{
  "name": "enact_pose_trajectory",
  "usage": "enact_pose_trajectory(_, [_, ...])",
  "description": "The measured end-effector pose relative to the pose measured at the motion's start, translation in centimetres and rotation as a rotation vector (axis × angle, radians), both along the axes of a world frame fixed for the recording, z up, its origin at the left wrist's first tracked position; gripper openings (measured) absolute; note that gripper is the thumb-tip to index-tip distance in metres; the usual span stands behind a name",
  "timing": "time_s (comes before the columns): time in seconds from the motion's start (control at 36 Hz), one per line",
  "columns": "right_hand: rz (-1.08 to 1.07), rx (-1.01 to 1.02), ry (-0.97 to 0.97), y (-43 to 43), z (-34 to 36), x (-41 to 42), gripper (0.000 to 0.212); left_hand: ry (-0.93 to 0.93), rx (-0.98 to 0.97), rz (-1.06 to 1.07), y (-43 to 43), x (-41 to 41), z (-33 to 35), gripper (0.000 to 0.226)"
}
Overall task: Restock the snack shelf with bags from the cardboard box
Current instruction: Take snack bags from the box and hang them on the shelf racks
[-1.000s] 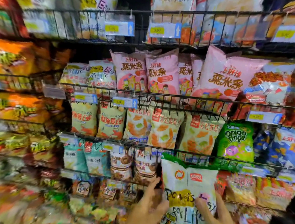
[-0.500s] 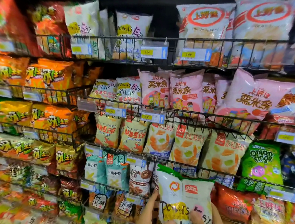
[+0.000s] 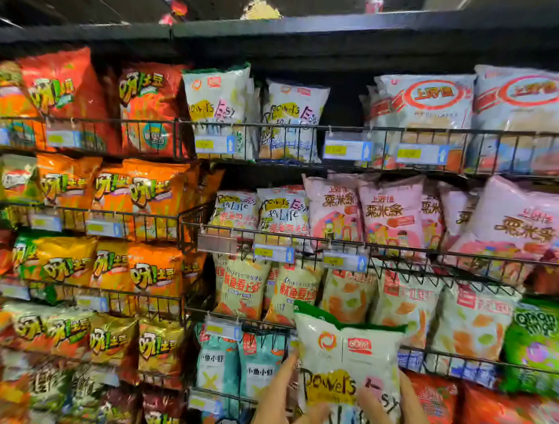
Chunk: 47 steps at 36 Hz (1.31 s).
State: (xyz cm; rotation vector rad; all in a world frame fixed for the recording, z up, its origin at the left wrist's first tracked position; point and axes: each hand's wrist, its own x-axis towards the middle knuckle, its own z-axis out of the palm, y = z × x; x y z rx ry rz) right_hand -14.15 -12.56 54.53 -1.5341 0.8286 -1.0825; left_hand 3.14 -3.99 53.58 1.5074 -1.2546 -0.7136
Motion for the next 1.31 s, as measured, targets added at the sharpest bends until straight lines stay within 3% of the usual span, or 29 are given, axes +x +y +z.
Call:
enact_pose_trajectory(0.08, [0.041, -0.023, 0.001, 0.9, 3.8, 2.4, 0.071, 0.043, -0.073, 0.06, 0.0, 2.6, 3.0, 0.083])
enact_pose_trajectory(0.17, [0.066, -0.083, 0.003, 0.0, 6.7, 4.6, 0.066, -0.037, -0.153, 0.057, -0.5, 4.8, 6.2, 0.097])
enact_pose_trajectory(0.22, [0.057, -0.14, 0.039, -0.5, 9.3, 5.7, 0.079, -0.08, -0.199, 0.058, -0.8, 6.2, 9.0, 0.099])
enact_pose_trajectory(0.31, [0.042, -0.245, 0.036, -1.5, 13.8, 7.1, 0.101, -0.169, -0.323, 0.096, -1.6, 7.6, 14.0, 0.081])
enact_pose_trajectory(0.47, [0.096, -0.476, -0.003, -5.1, 23.3, 9.7, 0.11, -0.285, -0.483, 0.163, -3.7, 10.3, 23.2, 0.08])
enact_pose_trajectory(0.56, [0.143, -0.552, -0.01, -6.6, 27.2, 10.8, 0.102, -0.331, -0.546, 0.18, -5.0, 11.7, 27.2, 0.078])
enact_pose_trajectory(0.67, [0.189, -0.683, -0.046, -7.9, 32.1, 12.2, 0.051, -0.37, -0.614, 0.179, -6.4, 13.1, 31.8, 0.077])
enact_pose_trajectory(0.75, [0.165, -0.76, -0.088, -9.2, 35.5, 13.7, 0.055, -0.412, -0.688, 0.179, -7.7, 14.6, 34.9, 0.07])
enact_pose_trajectory(0.86, [0.113, -0.861, -0.076, -10.6, 38.7, 15.5, 0.055, -0.458, -0.762, 0.179, -9.7, 17.0, 38.1, 0.078])
enact_pose_trajectory(1.06, [-0.008, -0.973, -0.119, -11.8, 41.0, 18.6, 0.051, -0.476, -0.877, 0.133, -12.2, 20.2, 40.6, 0.078])
enact_pose_trajectory(1.31, [-0.082, -0.978, -0.149, -15.6, 42.0, 21.9, 0.059, -0.476, -0.925, 0.053, -16.8, 23.7, 41.7, 0.077])
